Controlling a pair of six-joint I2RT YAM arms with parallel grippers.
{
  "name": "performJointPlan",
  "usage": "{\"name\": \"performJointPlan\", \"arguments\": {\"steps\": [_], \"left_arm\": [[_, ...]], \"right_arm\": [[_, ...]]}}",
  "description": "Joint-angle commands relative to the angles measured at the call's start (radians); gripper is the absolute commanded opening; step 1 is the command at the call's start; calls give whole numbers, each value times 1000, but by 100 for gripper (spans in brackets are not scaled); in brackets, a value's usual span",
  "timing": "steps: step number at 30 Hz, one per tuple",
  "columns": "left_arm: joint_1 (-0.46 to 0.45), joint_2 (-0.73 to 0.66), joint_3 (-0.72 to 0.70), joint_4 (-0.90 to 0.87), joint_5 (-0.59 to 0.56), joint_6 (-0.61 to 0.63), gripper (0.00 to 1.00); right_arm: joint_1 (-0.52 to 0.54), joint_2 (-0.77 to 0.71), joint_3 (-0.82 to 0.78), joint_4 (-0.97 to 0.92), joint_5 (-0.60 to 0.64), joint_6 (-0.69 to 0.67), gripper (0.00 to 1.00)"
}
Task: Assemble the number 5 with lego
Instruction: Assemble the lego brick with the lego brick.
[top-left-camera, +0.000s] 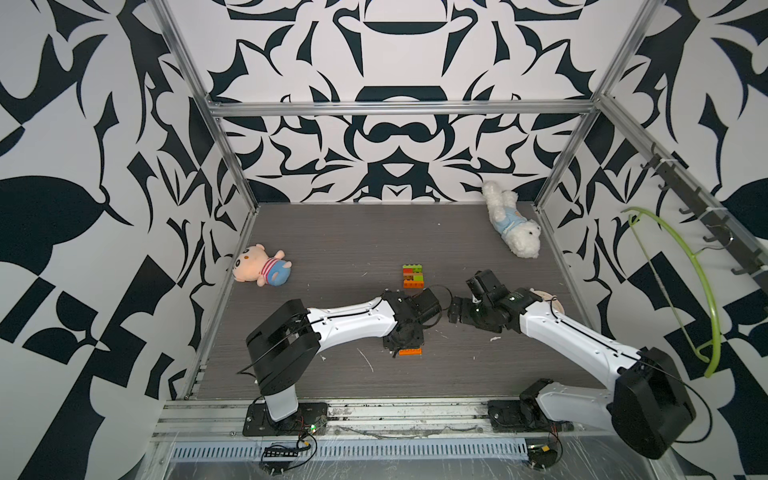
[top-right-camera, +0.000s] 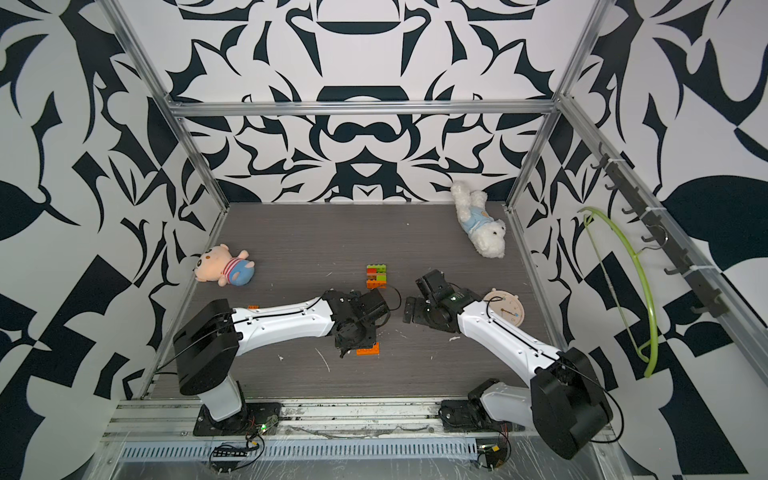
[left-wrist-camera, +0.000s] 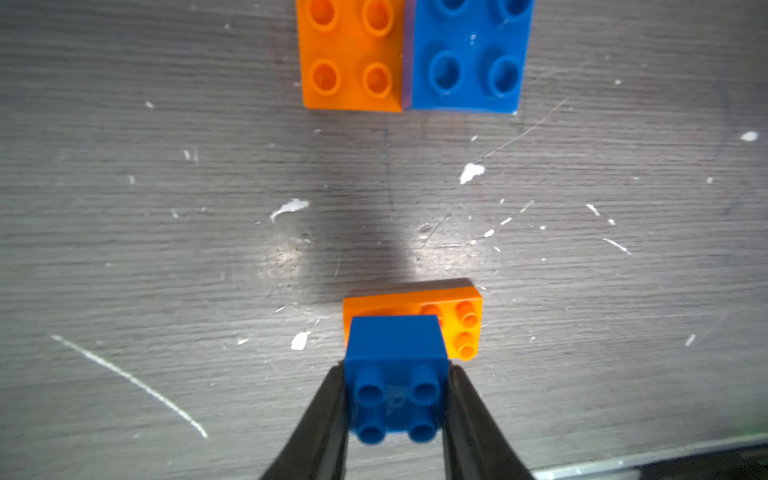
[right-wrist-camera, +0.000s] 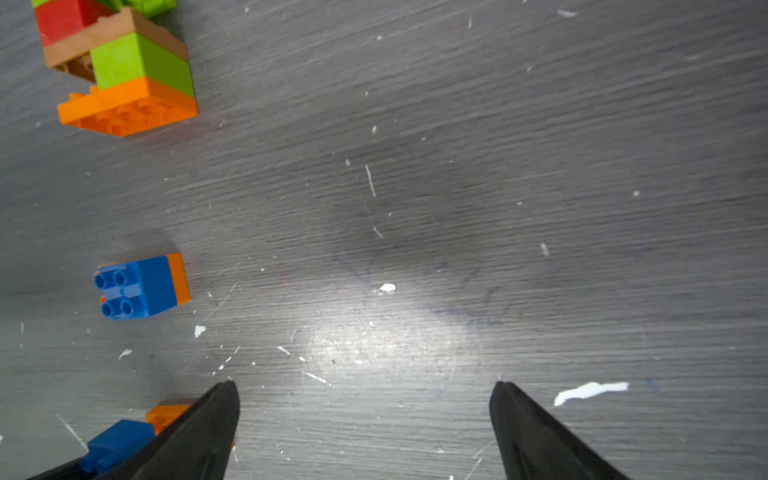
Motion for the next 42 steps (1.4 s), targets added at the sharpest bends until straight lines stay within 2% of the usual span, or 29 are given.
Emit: {"name": "performJointPlan", "arguments": {"steps": [1,5,9,25,42], "left_arm": [[-4,21,21,-77,-22,-23,35],[-7,5,-15,-21,-5,-40,35],[-7,19,8,-21,2,-30,35],[-10,46,-3,-14,45,-25,36],[-16,120,14,-46,36,-27,37]], "right_arm": [[-3,-19,-10,40,-43,5,100],[-2,-44,-55,131,-165,-2,100],[-2,-38,-89,171,-256,13,99],[-2,31,-57,116,-197,-7,99],[-2,38,-44,97,-168,-2,99]]}}
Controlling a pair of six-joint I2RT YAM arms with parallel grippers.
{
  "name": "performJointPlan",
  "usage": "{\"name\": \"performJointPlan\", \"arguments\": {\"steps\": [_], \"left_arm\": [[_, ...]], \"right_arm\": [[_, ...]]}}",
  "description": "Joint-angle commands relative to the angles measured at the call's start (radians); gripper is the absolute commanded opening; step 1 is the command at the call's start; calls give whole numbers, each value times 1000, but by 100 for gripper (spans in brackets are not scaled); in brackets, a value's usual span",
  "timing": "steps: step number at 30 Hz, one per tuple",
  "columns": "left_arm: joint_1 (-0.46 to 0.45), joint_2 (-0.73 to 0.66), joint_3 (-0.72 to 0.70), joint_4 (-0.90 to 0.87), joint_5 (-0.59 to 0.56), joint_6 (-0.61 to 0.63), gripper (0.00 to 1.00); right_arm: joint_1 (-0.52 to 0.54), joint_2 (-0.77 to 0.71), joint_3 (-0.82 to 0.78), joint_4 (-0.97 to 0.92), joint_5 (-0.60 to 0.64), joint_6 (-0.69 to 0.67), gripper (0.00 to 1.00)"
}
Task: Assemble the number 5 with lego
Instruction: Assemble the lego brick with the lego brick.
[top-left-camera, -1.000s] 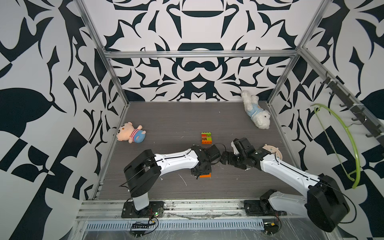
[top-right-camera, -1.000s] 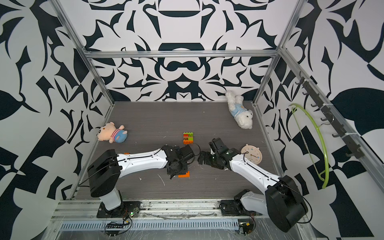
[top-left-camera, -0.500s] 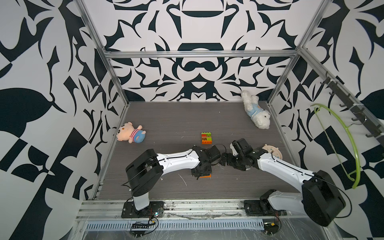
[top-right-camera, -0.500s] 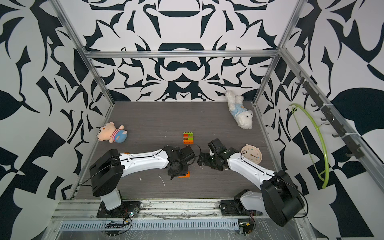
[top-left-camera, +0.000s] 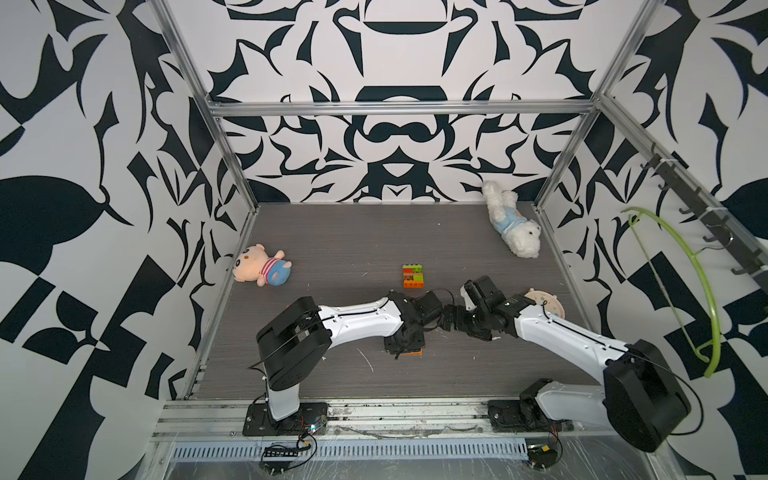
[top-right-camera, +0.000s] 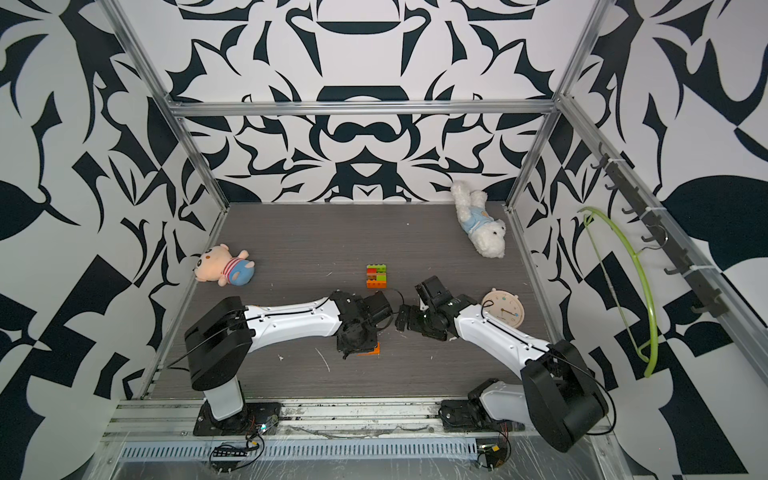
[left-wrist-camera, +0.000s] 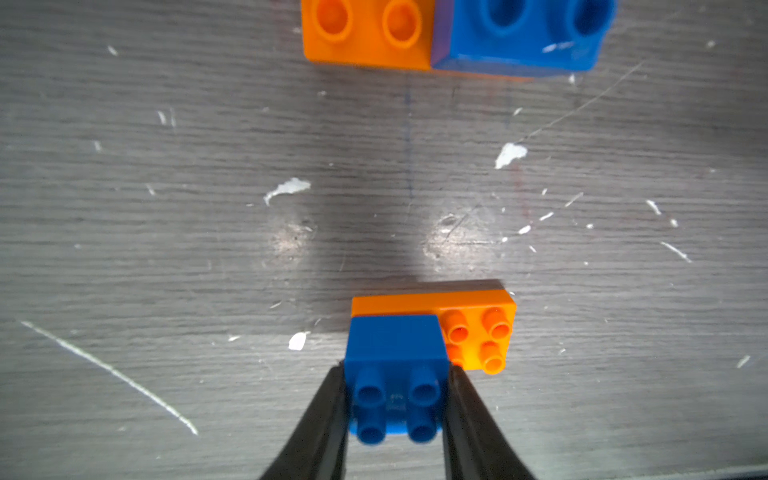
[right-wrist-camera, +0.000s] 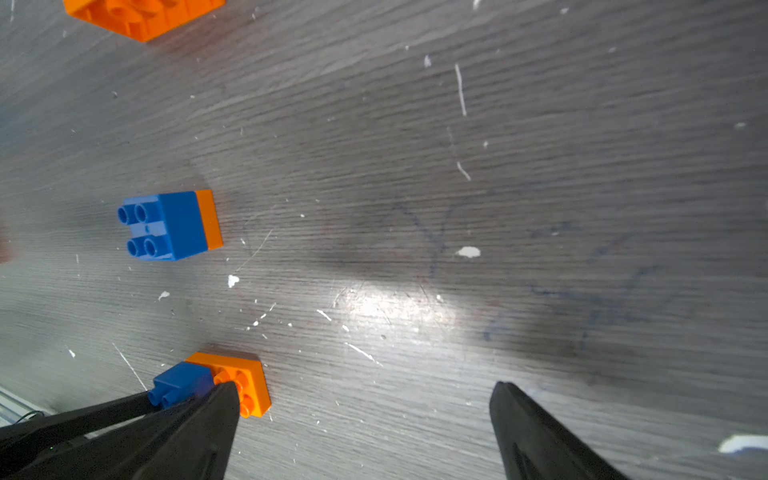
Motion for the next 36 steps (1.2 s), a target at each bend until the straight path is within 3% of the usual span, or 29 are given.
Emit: {"name": "performJointPlan", "arguments": {"steps": [1,17,24,36], "left_arm": [[-9,59,-10,-28,5,-4,37],[-28,153,-27,-40,-4,-20,35],[-29,181,-125,114,92,-25,32],[1,187,-54,3,12,56,31]], "right_arm": [[-1,3,37,-17,31,-2,99],[-1,-44,40,-58,143,32,100],[-1,-54,40,-68,165,40,100],[-1,-50,52,-75,177,45,100]]}}
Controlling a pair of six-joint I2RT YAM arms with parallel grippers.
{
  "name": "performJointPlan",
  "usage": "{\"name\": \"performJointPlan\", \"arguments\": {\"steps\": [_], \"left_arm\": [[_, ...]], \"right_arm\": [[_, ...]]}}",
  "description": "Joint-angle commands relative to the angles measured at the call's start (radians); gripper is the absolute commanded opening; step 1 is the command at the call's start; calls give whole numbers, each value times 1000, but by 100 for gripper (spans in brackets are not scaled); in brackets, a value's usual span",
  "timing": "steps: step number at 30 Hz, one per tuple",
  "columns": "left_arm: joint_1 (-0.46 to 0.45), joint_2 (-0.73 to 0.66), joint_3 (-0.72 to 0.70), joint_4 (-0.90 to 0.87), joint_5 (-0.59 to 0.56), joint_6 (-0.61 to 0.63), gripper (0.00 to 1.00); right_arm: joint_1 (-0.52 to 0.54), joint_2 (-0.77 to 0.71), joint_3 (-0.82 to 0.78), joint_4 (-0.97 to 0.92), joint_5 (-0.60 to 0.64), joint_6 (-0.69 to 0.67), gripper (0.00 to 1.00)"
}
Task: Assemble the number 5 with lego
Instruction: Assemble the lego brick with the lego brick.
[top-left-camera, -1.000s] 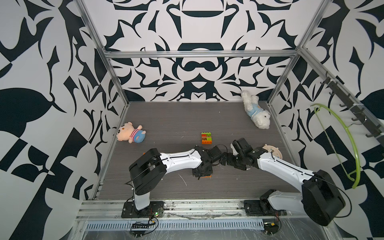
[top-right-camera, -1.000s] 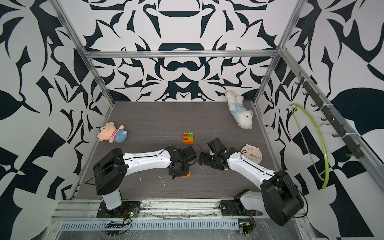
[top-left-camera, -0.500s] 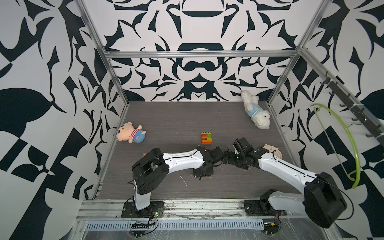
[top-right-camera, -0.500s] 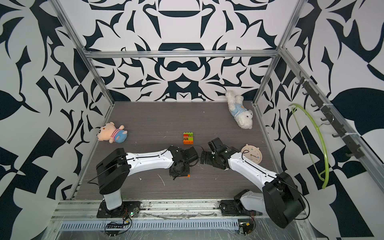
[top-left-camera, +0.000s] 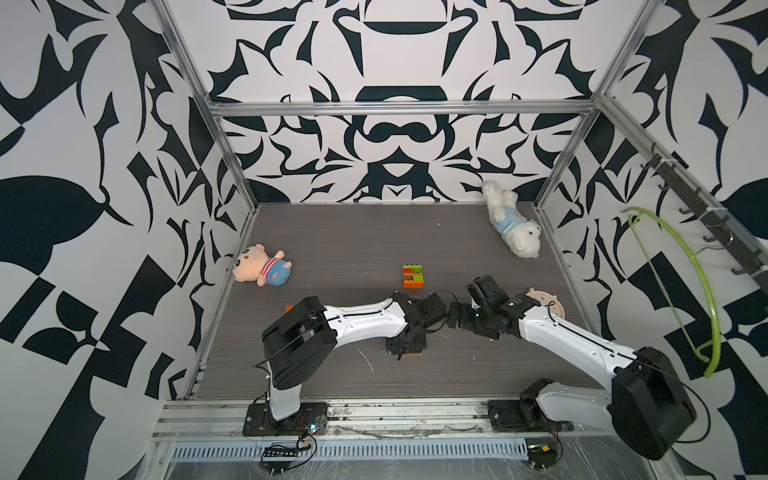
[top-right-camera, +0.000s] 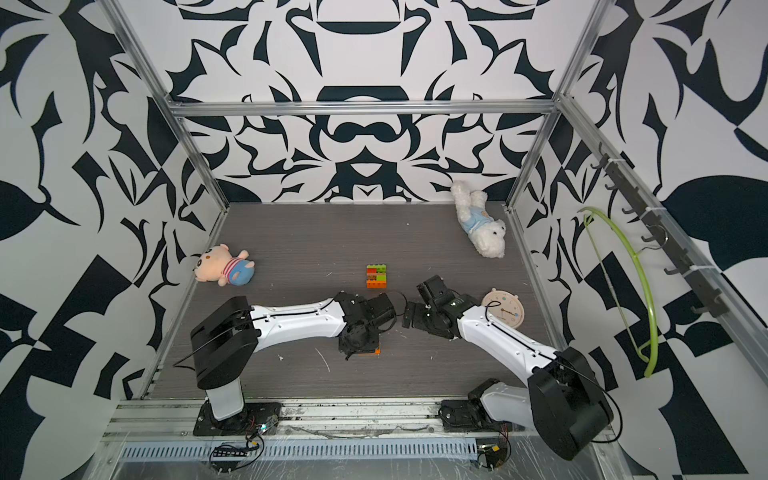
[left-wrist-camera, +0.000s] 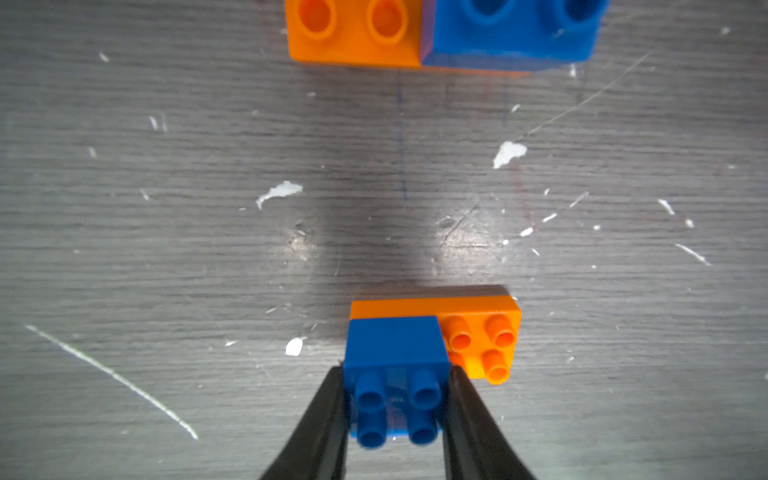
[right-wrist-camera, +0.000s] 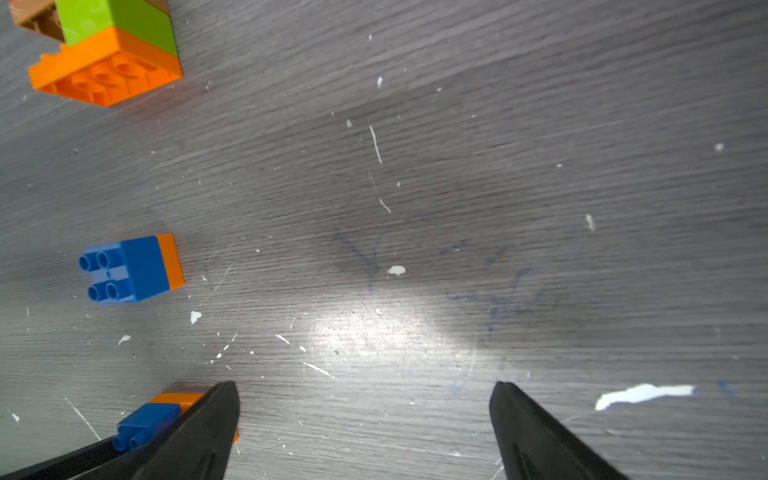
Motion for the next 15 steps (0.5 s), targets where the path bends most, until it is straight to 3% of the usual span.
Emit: {"name": "performJointPlan", "arguments": {"steps": [1,15], "left_arm": [[16,134,-62,10,18,45,31],[11,144,-57,5,2,9,32]], "right_arm": [[-1,-12,37,-17,29,17,100],[-2,-18,37,-28,48,28,100]]}}
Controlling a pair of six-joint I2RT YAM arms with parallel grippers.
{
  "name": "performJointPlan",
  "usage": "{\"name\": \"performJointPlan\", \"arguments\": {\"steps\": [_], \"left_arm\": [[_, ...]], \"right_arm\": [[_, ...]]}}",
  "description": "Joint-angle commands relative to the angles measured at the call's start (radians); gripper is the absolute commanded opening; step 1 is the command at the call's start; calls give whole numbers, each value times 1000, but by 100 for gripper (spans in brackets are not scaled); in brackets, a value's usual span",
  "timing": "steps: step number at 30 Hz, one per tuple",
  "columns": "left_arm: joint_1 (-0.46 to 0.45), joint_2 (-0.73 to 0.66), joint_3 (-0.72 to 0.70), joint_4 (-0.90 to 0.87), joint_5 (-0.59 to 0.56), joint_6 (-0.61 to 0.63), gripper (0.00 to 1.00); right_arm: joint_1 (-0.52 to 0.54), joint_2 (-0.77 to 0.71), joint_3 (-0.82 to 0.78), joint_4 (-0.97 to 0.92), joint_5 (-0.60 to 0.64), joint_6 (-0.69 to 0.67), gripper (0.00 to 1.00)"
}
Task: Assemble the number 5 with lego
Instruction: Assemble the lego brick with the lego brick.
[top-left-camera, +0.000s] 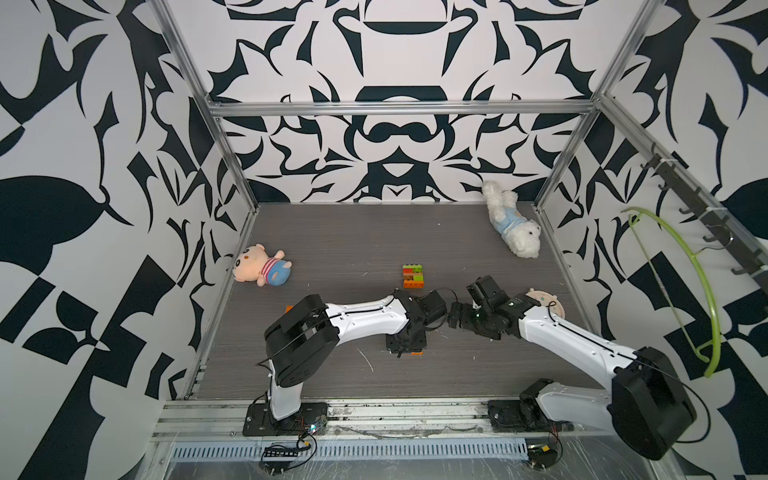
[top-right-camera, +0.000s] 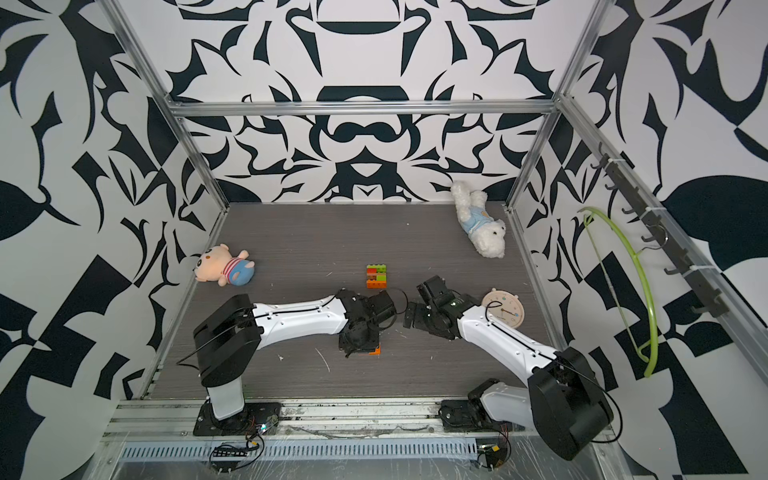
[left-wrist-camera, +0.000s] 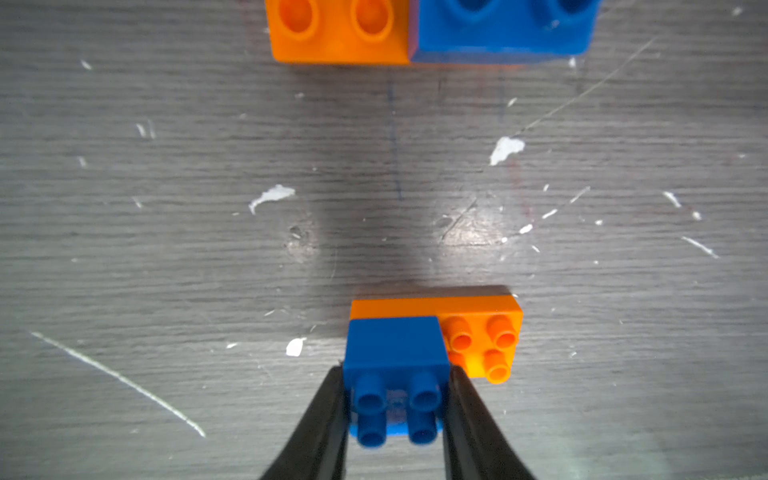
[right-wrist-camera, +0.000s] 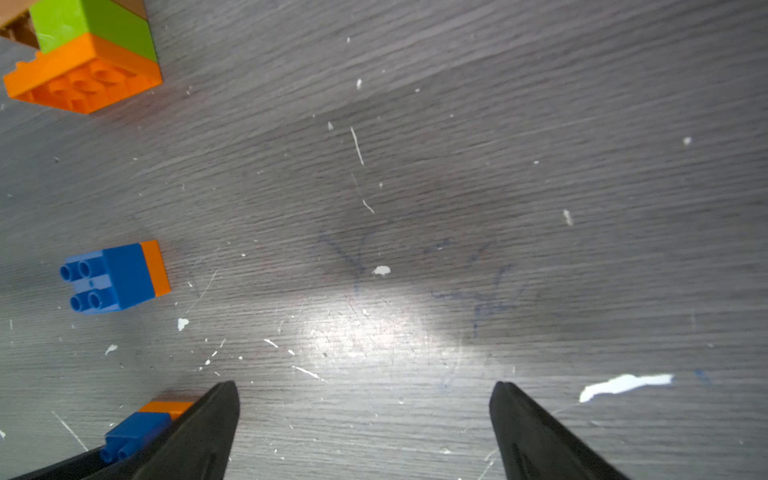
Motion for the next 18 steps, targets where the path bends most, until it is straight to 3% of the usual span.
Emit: {"name": "performJointPlan", "arguments": {"steps": [1,10,18], "left_arm": [[-6,120,-78,30,-20,-26,33],[-2,58,1,-87,-144,-3,35],[33,38,27,-92,-156,37,36]], "right_arm": [[-2,-17,40,-15,25,10,100],[-1,-35,47,-25,36,9,100],[-1,-26,55,-22,30,9,100]]}}
